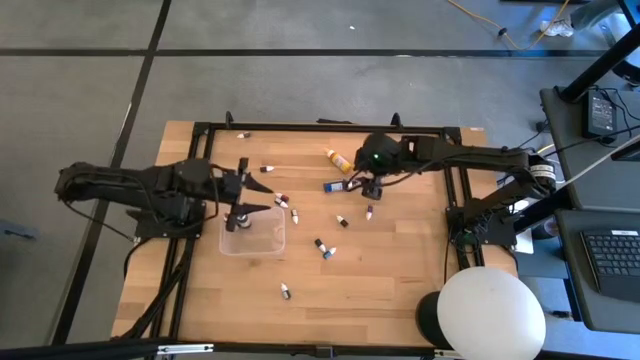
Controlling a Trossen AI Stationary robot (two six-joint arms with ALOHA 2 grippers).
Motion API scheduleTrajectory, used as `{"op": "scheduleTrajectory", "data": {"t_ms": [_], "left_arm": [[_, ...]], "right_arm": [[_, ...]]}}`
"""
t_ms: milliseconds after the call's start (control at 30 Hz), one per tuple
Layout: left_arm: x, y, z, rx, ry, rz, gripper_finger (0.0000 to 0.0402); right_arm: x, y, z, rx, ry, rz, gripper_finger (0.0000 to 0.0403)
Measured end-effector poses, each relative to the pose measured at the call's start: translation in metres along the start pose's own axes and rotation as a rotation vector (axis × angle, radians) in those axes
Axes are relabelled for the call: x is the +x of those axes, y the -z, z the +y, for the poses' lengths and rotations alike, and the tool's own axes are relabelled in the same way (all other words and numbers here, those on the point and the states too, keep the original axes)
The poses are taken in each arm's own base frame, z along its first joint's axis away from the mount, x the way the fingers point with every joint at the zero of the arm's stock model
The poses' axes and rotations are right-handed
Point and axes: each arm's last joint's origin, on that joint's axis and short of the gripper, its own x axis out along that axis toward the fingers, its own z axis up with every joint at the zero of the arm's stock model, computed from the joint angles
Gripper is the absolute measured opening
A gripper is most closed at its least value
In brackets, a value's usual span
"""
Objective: Pick & Place food coloring
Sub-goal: Put the large purple food coloring bottle into the transparent bin
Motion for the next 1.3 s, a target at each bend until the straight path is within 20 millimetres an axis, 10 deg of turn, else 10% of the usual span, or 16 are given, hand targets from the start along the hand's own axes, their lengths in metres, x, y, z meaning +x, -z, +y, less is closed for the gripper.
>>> {"op": "scheduleTrajectory", "data": {"t_ms": [433,1300], "left_arm": [[-0.021,0.039,0.004,-0.02,-0.044,-0.12,0.019],[-0.024,0.042,0.004,-0.131,-0.065,-0.097,0.0189]], "right_arm": [[0.008,0.024,-0.054,0.401,0.194,0.146,0.0302],[0.057,0.036,-0.044,0.518,0.115,0.399,0.0302]]}}
